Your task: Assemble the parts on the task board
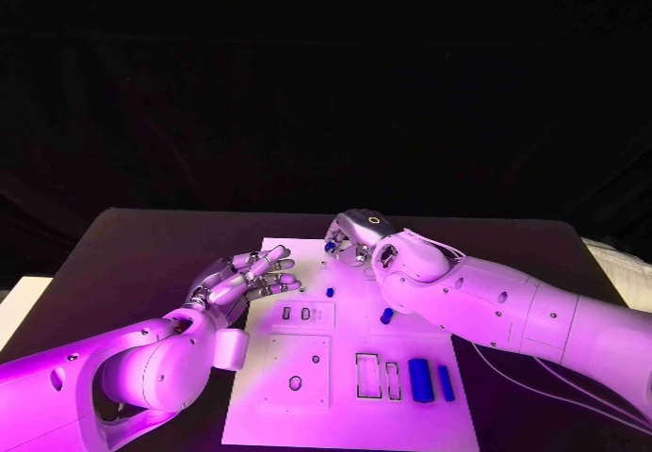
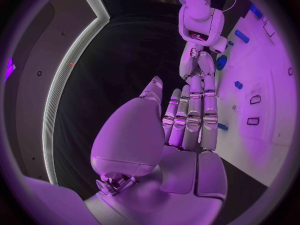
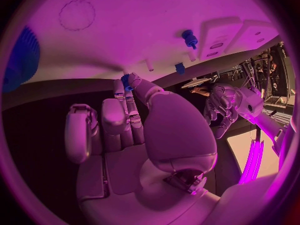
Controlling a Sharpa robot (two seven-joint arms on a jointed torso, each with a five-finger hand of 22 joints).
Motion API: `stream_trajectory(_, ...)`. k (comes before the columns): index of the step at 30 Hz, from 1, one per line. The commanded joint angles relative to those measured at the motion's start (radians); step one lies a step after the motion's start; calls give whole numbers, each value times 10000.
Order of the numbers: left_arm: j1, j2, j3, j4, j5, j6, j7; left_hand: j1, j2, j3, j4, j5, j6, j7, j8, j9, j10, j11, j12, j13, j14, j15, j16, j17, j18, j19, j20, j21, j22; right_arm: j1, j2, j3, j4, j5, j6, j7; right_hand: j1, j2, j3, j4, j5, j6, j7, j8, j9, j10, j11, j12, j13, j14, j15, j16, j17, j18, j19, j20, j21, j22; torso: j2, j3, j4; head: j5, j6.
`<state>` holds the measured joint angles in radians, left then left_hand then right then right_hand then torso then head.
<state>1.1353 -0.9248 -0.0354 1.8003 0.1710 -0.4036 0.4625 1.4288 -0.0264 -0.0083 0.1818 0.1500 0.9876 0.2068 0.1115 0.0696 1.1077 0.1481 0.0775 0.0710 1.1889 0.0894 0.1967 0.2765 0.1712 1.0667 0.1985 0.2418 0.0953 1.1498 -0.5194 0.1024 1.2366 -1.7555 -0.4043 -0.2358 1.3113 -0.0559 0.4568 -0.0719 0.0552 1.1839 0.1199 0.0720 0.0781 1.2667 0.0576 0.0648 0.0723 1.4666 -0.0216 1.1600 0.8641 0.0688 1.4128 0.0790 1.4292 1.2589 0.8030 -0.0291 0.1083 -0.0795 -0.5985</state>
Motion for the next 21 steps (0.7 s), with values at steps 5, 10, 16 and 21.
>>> stream_trajectory(5,21,-14,10,47,35,225,12,-73,27,-61,13,-21,-16,29,-74,-7,-28,33,-38,4,-30,51,-52,19,107,35,35,-44,-20,27,79,4,-81,-106,554,-355,-27,-126,15,44,67,0,28,9,124,-28,15,-15,-14,69,-7,-11,10,-62,-57,49,20,6,76,-37,31,-30,-10)
stream_trajectory(10,24,-17,10,45,35,227,5,-72,28,-61,12,-21,-16,29,-75,-6,-28,33,-39,4,-31,52,-54,20,107,34,36,-45,-21,29,91,0,-108,-142,712,-386,-138,-302,-14,139,36,-104,64,-54,110,-153,54,-36,-32,23,27,-111,-174,-35,-149,75,-39,-122,84,-34,20,-28,-15)
stream_trajectory(16,26,-26,10,43,35,221,-1,-72,28,-61,12,-21,-16,29,-75,-6,-28,33,-39,4,-31,52,-54,20,107,34,36,-45,-21,30,86,-4,-82,-109,213,-279,-461,-927,-395,399,-14,-1398,456,-111,-140,-1439,419,-42,-100,-440,357,-1219,-1745,322,-1258,274,-994,-1990,100,-28,23,-34,24)
stream_trajectory(21,27,-48,10,24,35,212,-6,-60,40,-60,0,-19,-17,26,-79,-5,-31,32,-43,6,-38,52,-64,30,108,31,38,-53,-26,27,-194,-2,358,163,-599,-43,44,-962,-1609,926,96,-2364,388,-69,-89,-2153,433,163,-64,-534,356,-2255,-2948,520,-1733,340,-1761,-3099,107,-4,5,-39,90)
